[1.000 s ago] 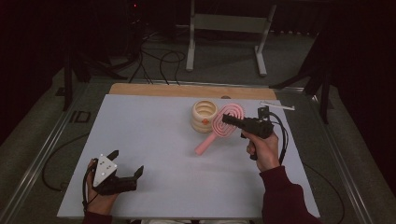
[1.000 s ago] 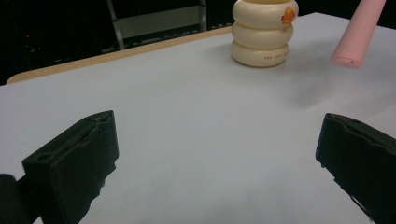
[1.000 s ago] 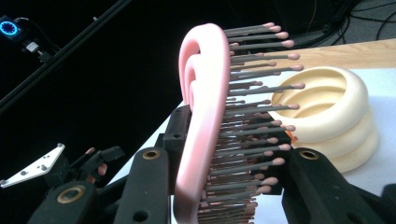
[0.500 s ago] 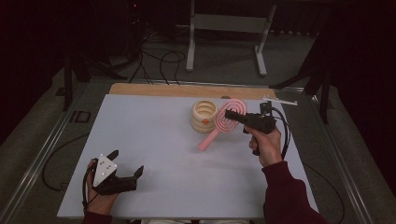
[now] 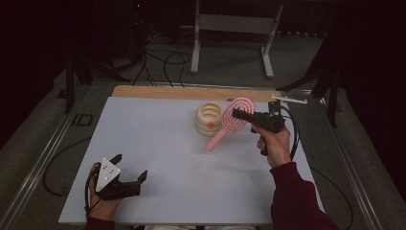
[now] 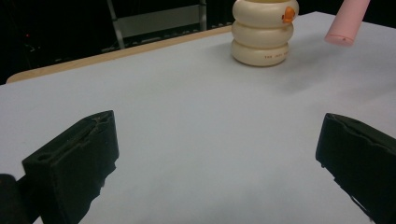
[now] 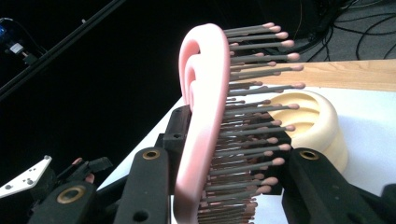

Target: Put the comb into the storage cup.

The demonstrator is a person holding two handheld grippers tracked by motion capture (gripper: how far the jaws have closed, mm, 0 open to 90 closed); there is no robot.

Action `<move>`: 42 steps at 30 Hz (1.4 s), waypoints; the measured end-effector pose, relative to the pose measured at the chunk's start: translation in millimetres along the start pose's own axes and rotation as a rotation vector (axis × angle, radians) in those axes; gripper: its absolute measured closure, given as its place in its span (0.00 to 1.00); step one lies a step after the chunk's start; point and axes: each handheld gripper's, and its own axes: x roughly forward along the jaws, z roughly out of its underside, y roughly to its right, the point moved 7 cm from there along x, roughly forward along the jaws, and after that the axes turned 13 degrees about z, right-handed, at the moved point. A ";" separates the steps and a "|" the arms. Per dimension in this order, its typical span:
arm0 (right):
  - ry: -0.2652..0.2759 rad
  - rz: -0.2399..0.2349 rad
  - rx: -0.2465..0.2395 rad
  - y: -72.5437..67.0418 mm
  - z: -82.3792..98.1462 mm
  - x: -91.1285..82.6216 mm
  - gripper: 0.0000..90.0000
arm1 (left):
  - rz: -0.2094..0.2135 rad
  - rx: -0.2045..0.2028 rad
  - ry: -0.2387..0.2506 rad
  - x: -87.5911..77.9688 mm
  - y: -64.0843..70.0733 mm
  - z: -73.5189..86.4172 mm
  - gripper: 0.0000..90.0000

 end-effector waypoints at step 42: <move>0.039 0.030 0.041 14.0 -32.1 9.6 0.71 | 0.000 -0.001 -0.003 0.7 -0.7 0.6 0.00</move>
